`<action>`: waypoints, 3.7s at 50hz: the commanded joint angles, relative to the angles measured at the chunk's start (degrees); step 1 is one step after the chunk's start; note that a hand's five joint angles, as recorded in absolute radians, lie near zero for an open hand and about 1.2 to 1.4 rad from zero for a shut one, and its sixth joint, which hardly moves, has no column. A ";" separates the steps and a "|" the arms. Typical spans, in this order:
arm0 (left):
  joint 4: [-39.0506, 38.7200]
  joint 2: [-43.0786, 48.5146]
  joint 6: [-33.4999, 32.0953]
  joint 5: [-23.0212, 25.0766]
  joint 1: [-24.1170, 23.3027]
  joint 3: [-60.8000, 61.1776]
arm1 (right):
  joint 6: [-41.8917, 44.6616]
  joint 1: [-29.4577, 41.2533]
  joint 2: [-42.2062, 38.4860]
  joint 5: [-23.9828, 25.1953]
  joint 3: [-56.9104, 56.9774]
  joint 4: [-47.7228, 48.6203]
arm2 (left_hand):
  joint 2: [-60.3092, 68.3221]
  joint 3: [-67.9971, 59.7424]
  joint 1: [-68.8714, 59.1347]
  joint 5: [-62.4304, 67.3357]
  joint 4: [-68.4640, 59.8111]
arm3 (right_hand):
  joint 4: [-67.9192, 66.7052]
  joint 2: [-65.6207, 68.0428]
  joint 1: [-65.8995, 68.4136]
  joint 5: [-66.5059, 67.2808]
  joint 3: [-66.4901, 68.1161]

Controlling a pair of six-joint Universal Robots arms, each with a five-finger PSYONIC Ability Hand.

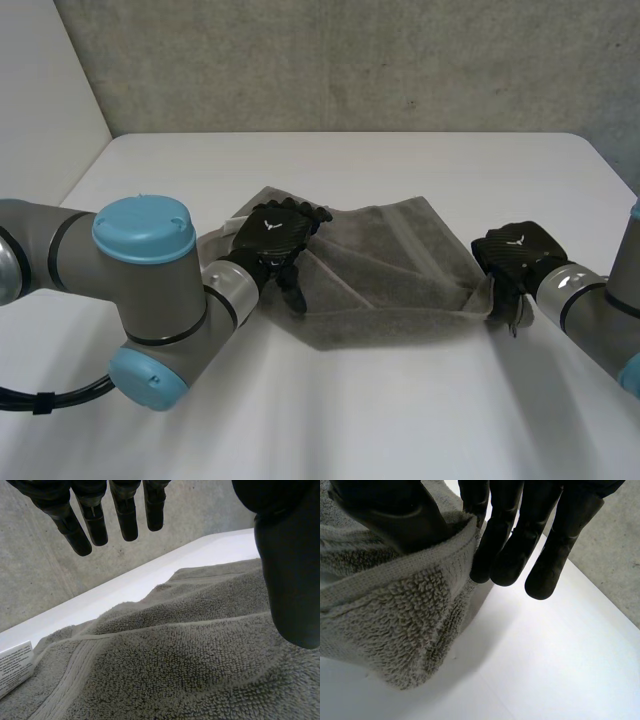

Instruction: Fold the towel.

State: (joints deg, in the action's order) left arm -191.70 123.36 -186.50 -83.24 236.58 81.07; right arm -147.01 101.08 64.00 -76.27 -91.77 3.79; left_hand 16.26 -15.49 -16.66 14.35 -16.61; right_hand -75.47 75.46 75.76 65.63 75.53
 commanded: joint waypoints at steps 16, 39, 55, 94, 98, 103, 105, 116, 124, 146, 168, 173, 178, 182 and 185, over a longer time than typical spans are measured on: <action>6.86 0.38 -9.06 3.52 -0.06 -4.77 | 0.67 -3.09 0.34 4.56 1.24 -3.79 | -5.71 4.94 6.11 -13.80 6.06 | -0.39 0.39 0.09 0.22 0.33; 18.55 21.57 -21.01 6.51 4.51 -35.72 | 0.67 -2.73 0.42 5.17 -0.17 -3.79 | -3.70 2.92 4.09 -11.78 4.04 | -0.22 0.23 -0.08 0.05 0.16; 23.91 26.05 -22.06 7.30 10.75 -42.66 | 0.76 -2.47 0.25 5.35 -0.43 -3.70 | 5.05 -5.83 -4.65 -3.03 -4.71 | -0.05 0.06 -0.24 -0.11 -0.01; 12.32 10.51 -21.89 4.49 10.05 -26.85 | 0.84 -2.21 -0.19 5.35 -0.43 -3.70 | 56.52 -57.30 -56.13 48.44 -56.18 | 0.12 -0.11 -0.41 -0.28 -0.18; 12.05 6.63 -21.71 4.40 9.96 -23.76 | 0.67 -2.56 -0.02 5.79 -0.08 -3.70 | 56.36 -57.13 -55.96 48.27 -56.01 | -0.22 0.23 -0.08 0.05 0.16; 12.22 -1.26 -21.28 5.02 10.66 -15.52 | 0.32 -3.26 2.80 7.98 0.80 -5.63 | 56.36 -57.13 -55.96 48.27 -56.01 | -1.06 1.07 0.77 0.90 1.00; 12.31 -3.63 -21.27 4.84 10.75 -13.24 | -0.12 -3.70 7.69 10.52 2.11 -10.53 | 56.69 -57.47 -56.29 48.60 -56.35 | -1.22 1.23 0.93 1.06 1.17; 11.87 -22.62 -20.83 5.46 17.42 3.64 | -4.52 -8.18 19.92 17.65 12.47 -25.04 | 56.86 -57.64 -56.46 48.77 -56.52 | -1.23 1.24 0.93 1.06 1.17; 11.78 -30.98 -15.13 5.46 22.86 12.43 | -0.32 -9.93 23.98 18.44 19.07 -35.67 | 57.03 -57.81 -56.63 48.94 -56.69 | -1.06 1.07 0.76 0.89 1.00; 3.61 -29.61 -11.25 4.85 26.57 10.97 | 8.40 -5.55 18.00 13.17 26.55 -33.67 | 57.53 -58.31 -57.14 49.45 -57.19 | -1.06 1.07 0.77 0.90 1.00; -2.10 -18.07 -5.98 -2.19 20.42 -19.02 | 3.13 3.42 12.55 2.80 33.06 0.08 | 62.92 -63.69 -62.52 54.83 -62.57 | -0.89 0.90 0.60 0.73 0.83; 1.76 -20.18 -4.13 -1.92 20.42 -15.33 | 2.86 2.54 12.29 7.10 32.53 -10.55 | 62.75 -63.53 -62.35 54.66 -62.40 | -0.22 0.23 -0.08 0.05 0.16; 9.57 -20.35 -4.31 1.23 20.33 -4.64 | 5.93 2.54 10.36 8.33 27.01 -25.73 | 62.41 -63.19 -62.01 54.33 -62.07 | -0.55 0.56 0.26 0.39 0.49; 10.38 -21.76 -4.84 3.26 20.77 2.60 | 10.23 3.07 10.53 8.34 22.09 -30.39 | 62.41 -63.19 -62.01 54.33 -62.07 | -1.05 1.06 0.76 0.89 0.99; 10.46 -26.31 -5.80 4.31 21.29 8.90 | 13.14 2.45 12.54 8.33 17.26 -33.13 | 61.91 -62.69 -61.51 53.82 -61.57 | -1.23 1.24 0.93 1.06 1.17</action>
State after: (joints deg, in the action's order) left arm -183.38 102.34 -190.82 -82.06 257.09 77.00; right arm -140.18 103.85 74.96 -67.91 -65.51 -20.87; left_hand 85.19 -87.53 -82.64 84.51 -86.13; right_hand -75.47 75.46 75.74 65.60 75.53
